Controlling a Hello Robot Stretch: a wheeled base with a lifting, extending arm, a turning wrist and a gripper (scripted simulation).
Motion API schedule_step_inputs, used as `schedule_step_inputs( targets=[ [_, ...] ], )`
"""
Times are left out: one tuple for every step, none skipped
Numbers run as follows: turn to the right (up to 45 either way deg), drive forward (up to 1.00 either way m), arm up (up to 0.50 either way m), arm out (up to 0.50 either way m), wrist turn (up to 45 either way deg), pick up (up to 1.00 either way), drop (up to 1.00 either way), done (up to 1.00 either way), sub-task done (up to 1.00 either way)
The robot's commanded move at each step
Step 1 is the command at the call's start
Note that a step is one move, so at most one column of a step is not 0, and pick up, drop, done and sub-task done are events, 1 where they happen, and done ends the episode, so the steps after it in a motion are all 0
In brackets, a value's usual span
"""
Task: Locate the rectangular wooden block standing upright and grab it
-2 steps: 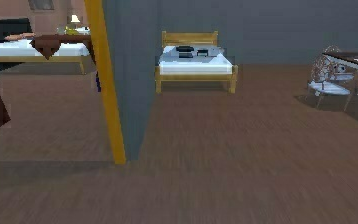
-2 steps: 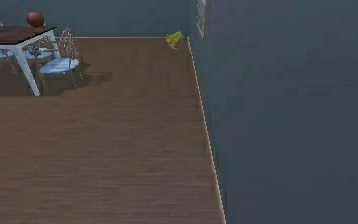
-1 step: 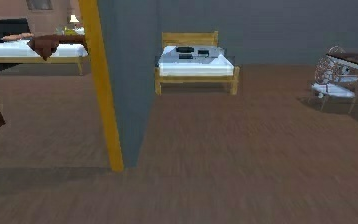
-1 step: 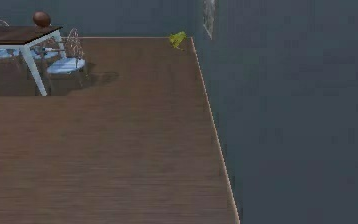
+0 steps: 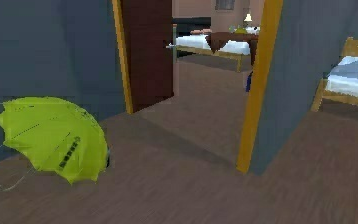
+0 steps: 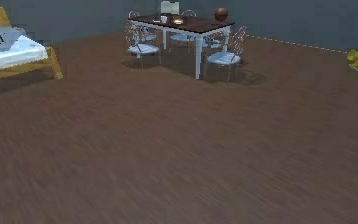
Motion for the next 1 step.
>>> schedule_step_inputs(
  targets=[
    [0.0,1.0,0.0,0.0,0.0,0.0,0.0,0.0,0.0]
  ],
)
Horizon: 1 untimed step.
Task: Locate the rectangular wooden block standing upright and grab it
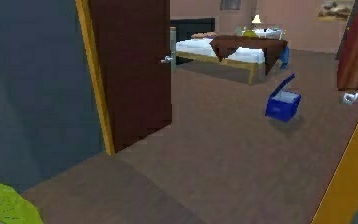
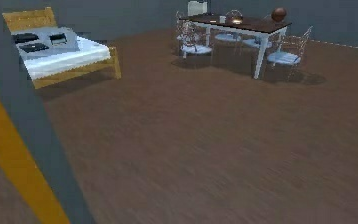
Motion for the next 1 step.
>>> schedule_step_inputs(
  targets=[
    [-3.0,0.0,0.0,0.0,0.0,0.0,0.0,0.0,0.0]
  ],
)
